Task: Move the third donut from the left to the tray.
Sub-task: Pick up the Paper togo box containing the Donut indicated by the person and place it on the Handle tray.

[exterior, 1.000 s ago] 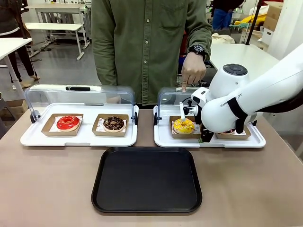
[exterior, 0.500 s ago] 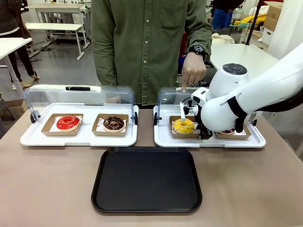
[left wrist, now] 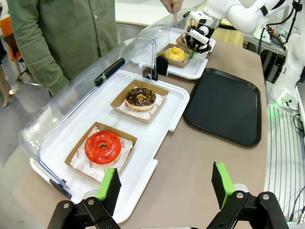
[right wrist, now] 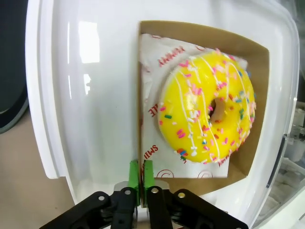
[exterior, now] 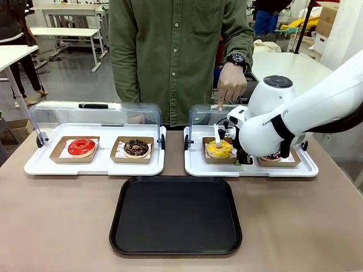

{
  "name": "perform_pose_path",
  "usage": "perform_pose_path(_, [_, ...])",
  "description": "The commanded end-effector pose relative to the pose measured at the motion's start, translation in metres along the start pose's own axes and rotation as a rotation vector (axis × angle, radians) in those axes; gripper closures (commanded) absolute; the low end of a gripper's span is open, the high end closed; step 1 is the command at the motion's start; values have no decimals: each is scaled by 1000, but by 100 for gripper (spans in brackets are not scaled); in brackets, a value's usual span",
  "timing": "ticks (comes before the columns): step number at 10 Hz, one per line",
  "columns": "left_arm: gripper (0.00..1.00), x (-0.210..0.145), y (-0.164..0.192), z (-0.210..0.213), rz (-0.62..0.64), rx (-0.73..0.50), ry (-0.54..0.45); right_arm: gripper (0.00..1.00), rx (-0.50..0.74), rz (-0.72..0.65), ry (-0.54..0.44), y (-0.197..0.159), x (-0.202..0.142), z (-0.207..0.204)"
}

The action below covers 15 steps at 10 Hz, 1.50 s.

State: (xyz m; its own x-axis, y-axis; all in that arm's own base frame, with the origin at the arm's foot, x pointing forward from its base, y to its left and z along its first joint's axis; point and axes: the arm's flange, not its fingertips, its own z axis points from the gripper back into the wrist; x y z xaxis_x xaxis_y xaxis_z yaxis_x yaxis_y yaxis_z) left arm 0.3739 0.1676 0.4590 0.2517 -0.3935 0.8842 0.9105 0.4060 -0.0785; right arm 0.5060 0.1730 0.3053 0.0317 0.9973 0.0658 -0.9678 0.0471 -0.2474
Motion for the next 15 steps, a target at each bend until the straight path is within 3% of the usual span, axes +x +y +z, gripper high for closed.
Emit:
perform_pose_path(1, [0, 1, 1, 1, -21, 0, -25, 100, 13, -16, 13, -3, 4, 3])
perform_pose_path(4, [0, 1, 1, 1, -21, 0, -25, 100, 13, -14, 17, -4, 5, 5])
perform_pose_path(7, [0, 1, 1, 1, -21, 0, -25, 100, -71, -6, -37, -3, 6, 37])
perform_pose_path(10, [0, 1, 1, 1, -21, 0, -25, 100, -157, -27, -43, 22, 16, 92])
perform_pose_path(15, [0, 1, 1, 1, -21, 0, -25, 100, -62, -82, -35, 97, 41, 126])
